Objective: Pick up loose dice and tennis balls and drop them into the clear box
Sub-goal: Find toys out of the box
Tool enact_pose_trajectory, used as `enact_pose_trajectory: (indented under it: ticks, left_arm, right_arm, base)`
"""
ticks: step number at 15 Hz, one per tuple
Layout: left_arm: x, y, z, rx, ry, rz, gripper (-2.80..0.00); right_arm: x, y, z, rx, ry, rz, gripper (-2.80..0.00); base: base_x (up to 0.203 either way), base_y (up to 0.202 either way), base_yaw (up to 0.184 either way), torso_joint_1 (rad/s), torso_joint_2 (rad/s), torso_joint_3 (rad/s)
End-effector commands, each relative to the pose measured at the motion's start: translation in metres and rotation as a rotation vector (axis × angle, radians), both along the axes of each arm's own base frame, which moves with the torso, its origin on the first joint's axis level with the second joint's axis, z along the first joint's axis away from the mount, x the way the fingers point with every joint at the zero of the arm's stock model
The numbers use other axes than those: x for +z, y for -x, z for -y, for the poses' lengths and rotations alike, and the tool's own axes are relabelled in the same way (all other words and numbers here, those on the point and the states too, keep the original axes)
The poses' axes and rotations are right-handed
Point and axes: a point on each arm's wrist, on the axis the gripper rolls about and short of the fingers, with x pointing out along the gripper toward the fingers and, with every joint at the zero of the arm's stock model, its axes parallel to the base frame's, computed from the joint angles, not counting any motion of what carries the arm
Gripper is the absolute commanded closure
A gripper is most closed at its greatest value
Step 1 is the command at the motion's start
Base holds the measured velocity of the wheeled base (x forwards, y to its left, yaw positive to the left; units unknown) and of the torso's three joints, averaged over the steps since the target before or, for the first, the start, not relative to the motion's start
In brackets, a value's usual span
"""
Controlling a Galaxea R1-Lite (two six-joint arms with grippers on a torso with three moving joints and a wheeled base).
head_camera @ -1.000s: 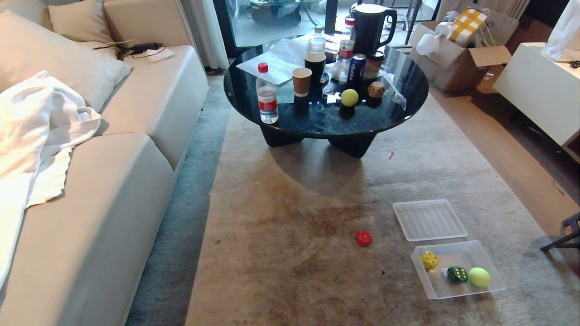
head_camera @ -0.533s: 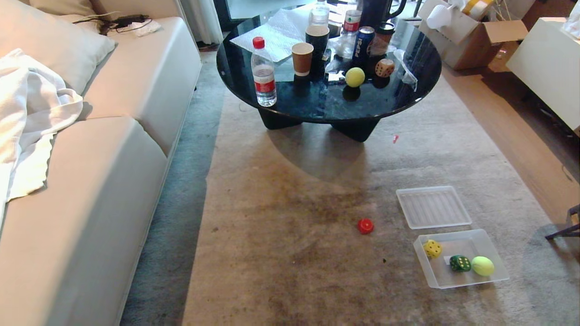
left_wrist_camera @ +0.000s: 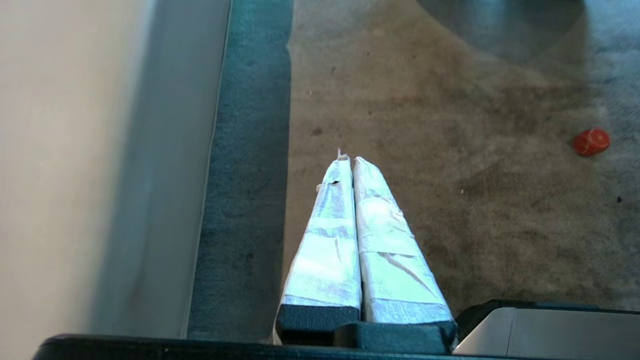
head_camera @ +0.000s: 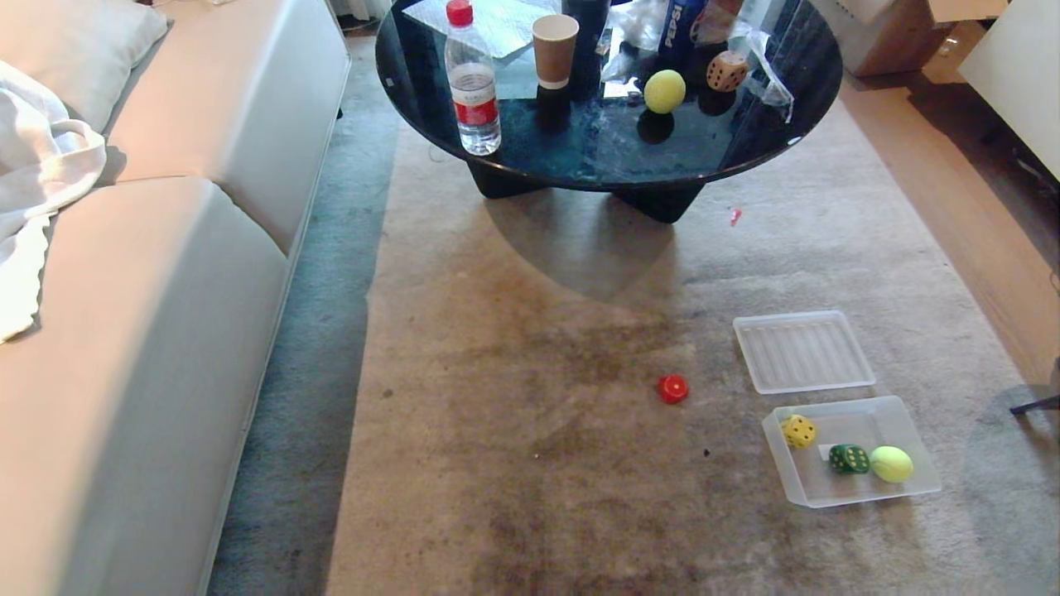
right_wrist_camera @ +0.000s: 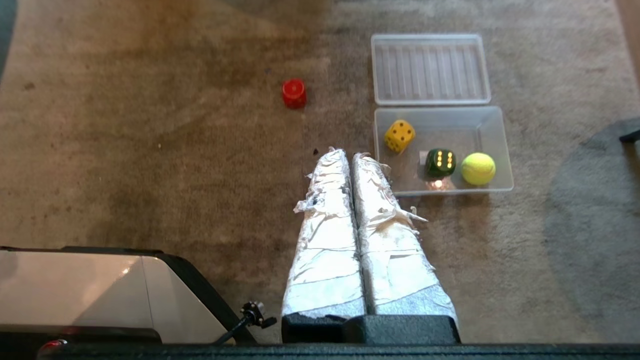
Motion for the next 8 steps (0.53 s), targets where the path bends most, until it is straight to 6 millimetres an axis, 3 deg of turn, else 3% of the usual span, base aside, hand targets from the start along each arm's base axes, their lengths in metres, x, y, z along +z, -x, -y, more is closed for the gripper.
enact_pose_trajectory:
  ticks: [1, 8]
  left_arm:
    - [0.0, 0.0, 0.0, 0.0, 0.0, 0.0, 0.0]
    - [-0.0004, -0.0001, 0.0, 0.0, 0.0, -0.002, 0.0]
  right_arm:
    - [-0.0001, 0.0001, 0.0, 0.001, 0.002, -0.001, 0.0]
    - [-0.0001, 0.0001, 0.0, 0.001, 0.001, -0.001, 0.0]
  base:
    - [0.0, 0.0, 0.0, 0.002, 0.0, -0.202]
    - [0.0, 0.0, 0.0, 0.002, 0.0, -0.197]
